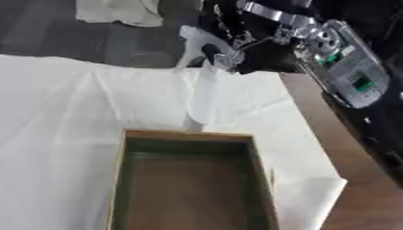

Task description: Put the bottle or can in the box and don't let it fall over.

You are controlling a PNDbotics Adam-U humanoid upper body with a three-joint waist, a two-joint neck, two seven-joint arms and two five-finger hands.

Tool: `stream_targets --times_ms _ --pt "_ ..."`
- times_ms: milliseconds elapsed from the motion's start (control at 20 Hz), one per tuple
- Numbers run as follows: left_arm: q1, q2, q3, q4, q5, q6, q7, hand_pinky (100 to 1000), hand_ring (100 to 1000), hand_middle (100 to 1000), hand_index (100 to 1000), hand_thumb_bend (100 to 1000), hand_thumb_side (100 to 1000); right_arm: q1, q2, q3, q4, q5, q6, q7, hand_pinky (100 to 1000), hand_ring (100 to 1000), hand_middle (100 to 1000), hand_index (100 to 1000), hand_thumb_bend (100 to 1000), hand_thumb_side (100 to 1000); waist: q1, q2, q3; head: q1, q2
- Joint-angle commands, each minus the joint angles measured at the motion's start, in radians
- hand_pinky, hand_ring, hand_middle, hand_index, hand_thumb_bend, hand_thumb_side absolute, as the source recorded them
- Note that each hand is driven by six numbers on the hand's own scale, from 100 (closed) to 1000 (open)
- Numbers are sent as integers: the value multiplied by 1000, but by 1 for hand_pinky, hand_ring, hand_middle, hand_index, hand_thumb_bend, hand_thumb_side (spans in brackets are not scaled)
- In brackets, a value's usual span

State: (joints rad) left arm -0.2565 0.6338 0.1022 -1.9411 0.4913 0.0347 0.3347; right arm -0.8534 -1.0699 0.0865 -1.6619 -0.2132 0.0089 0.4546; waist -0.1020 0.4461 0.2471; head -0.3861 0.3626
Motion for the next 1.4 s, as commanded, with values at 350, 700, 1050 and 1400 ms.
stream_targets --times_ms 350,700,1050,1400 --pt "-6 14 16 -6 1 -5 -1 810 844 818 802 270 1000 1 -45 -18 -20 12 -15 -6 597 410 368 579 100 100 2 -20 2 -5 -15" --pt "-7 13 17 -6 1 -6 0 811 843 818 801 270 1000 8 -48 -21 -23 18 -19 -22 589 369 323 538 100 100 2 -20 3 -8 -13" --pt "-6 12 20 -5 0 -7 1 811 843 818 799 270 1000 14 -51 -25 -26 14 -18 -40 573 334 283 498 100 100 2 -22 2 -8 -10" --pt "-5 12 22 -5 1 -8 2 811 843 818 798 270 1000 23 -54 -29 -30 3 -17 -54 575 326 271 484 100 100 2 -26 1 -8 -8"
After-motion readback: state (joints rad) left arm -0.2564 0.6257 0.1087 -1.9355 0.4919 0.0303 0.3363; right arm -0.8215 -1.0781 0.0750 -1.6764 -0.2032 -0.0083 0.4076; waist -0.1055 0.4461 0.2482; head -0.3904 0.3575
